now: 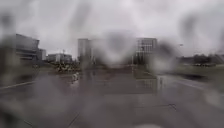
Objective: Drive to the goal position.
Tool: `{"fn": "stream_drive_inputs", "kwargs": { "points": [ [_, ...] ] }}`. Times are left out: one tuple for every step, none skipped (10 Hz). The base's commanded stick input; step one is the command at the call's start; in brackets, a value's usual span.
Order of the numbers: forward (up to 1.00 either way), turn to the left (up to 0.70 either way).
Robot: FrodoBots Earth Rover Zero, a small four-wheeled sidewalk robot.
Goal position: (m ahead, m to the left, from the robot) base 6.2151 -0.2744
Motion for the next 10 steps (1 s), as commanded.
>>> {"fn": "stream_drive_inputs", "kwargs": {
  "points": [
    [0.07,0.00],
    [0.06,0.00],
    [0.07,0.00],
    [0.07,0.00],
    [0.06,0.00],
    [0.06,0.00],
    [0.06,0.00],
    [0.06,0.00],
    [0.06,0.00],
    [0.07,0.00]
  ]
}}
